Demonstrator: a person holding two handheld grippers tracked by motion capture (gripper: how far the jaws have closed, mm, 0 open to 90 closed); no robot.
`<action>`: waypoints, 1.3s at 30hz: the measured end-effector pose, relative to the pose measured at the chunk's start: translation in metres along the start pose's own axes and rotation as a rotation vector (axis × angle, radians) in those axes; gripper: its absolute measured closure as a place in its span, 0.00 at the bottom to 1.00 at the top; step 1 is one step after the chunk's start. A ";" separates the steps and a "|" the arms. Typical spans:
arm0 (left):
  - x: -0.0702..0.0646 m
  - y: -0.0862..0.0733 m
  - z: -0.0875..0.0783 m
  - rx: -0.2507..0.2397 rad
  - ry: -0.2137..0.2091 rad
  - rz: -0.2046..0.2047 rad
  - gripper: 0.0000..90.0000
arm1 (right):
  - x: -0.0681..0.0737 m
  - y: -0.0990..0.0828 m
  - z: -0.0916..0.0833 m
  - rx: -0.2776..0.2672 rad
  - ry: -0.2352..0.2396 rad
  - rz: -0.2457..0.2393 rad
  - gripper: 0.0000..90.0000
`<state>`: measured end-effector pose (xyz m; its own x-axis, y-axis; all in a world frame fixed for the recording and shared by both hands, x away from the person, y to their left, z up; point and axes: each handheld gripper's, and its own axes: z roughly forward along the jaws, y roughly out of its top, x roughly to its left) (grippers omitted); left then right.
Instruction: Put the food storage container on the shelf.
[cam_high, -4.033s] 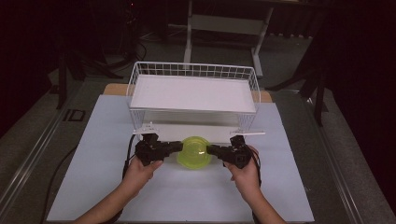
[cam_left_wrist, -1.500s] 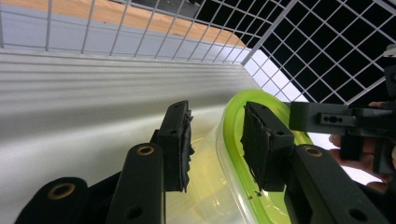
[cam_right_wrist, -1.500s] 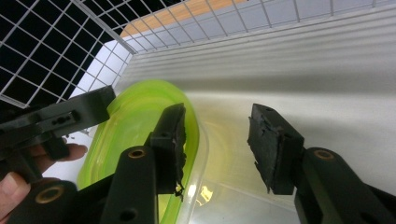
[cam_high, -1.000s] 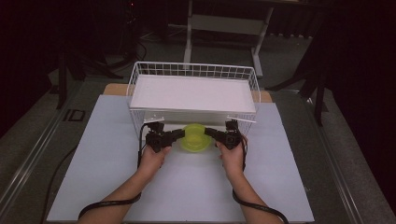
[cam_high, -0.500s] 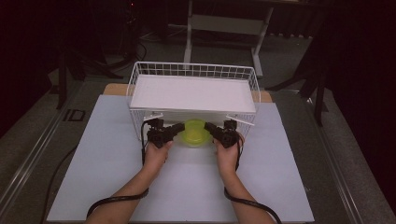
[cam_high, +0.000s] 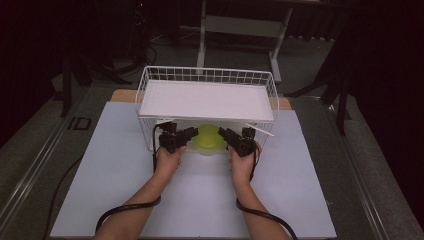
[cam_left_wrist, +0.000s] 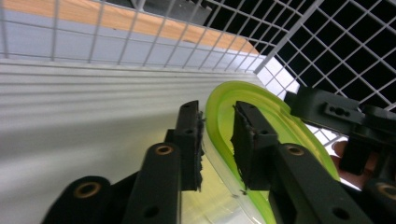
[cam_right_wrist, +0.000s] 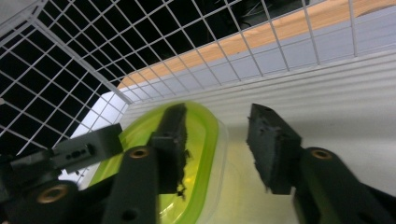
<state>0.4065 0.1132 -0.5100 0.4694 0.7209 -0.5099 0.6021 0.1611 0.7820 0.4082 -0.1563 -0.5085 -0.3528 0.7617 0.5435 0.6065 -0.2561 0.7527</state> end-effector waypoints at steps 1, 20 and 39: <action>-0.002 0.000 -0.001 -0.024 0.022 -0.010 0.72 | -0.002 0.000 -0.001 -0.007 0.009 0.001 0.60; -0.017 -0.024 -0.047 -0.038 -0.023 0.102 0.59 | 0.019 -0.022 -0.041 0.028 -0.016 -0.214 0.59; -0.029 -0.054 -0.069 0.003 -0.055 0.211 0.02 | 0.036 -0.043 -0.025 0.220 -0.051 -0.314 1.00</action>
<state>0.3160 0.1302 -0.5127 0.6194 0.7006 -0.3542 0.4888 0.0089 0.8724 0.3515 -0.1328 -0.5119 -0.5135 0.8126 0.2756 0.6144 0.1240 0.7792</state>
